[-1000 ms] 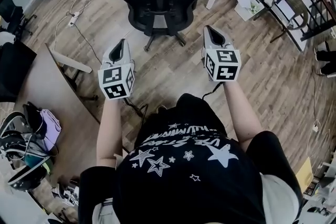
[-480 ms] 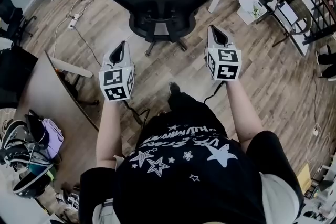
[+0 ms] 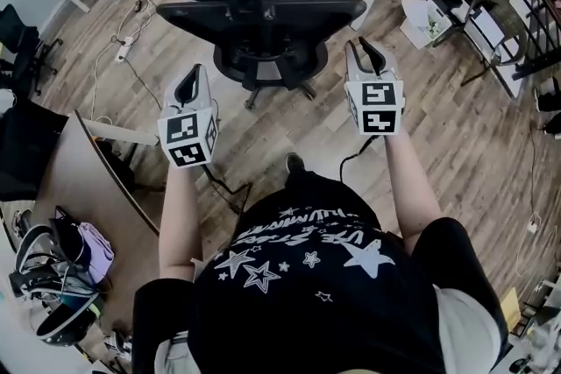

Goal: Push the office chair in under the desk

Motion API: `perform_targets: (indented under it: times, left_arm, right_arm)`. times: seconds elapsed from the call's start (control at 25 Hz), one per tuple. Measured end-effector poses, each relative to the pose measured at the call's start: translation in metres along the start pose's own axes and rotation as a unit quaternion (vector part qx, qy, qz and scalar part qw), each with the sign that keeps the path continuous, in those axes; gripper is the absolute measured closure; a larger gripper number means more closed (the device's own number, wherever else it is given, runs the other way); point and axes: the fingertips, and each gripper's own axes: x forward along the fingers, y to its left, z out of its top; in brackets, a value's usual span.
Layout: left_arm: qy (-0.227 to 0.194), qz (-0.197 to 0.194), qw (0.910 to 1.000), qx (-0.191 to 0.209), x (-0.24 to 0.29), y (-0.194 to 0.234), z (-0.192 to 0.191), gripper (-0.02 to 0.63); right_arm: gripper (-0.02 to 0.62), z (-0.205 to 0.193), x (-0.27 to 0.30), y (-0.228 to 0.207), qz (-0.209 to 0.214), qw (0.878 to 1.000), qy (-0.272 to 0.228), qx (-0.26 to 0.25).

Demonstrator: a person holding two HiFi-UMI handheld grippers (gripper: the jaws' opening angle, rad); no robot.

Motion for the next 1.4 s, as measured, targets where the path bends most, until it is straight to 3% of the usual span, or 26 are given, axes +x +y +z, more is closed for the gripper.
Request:
perform_targets:
  times: [0.12, 0.24, 0.44, 0.68, 0.88, 1.04, 1.2, 1.4]
  left_arm:
    - [-0.002, 0.001, 0.9999, 0.016, 0.02, 0.006, 0.012, 0.593]
    - [-0.008, 0.009, 0.9993, 0.036, 0.039, 0.012, 0.019, 0.521]
    - [-0.004, 0.033, 0.9942, 0.102, 0.062, 0.019, 0.022, 0.421]
    - [0.018, 0.051, 0.9846, 0.166, 0.088, 0.025, 0.02, 0.334]
    - [0.036, 0.072, 0.9774, 0.195, 0.1, 0.045, 0.019, 0.276]
    - [0.048, 0.081, 0.9595, 0.266, 0.11, 0.057, 0.015, 0.225]
    - [0.047, 0.07, 0.9484, 0.306, 0.124, 0.069, 0.012, 0.222]
    - [0.058, 0.061, 0.9244, 0.372, 0.145, 0.085, 0.008, 0.221]
  right_arm:
    - [0.428, 0.011, 0.018, -0.005, 0.005, 0.999, -0.004, -0.045]
    - [0.368, 0.018, 0.035, -0.008, 0.008, 0.996, -0.011, -0.088]
    - [0.357, 0.02, 0.057, -0.013, 0.01, 0.99, -0.013, -0.142]
    - [0.284, 0.019, 0.079, -0.015, 0.02, 0.978, -0.01, -0.21]
    - [0.252, 0.022, 0.093, -0.012, 0.018, 0.971, -0.008, -0.239]
    - [0.249, 0.02, 0.101, -0.01, 0.006, 0.964, 0.002, -0.264]
    - [0.249, 0.016, 0.11, -0.01, -0.011, 0.96, 0.019, -0.28]
    - [0.25, 0.009, 0.117, -0.013, -0.046, 0.949, 0.042, -0.31]
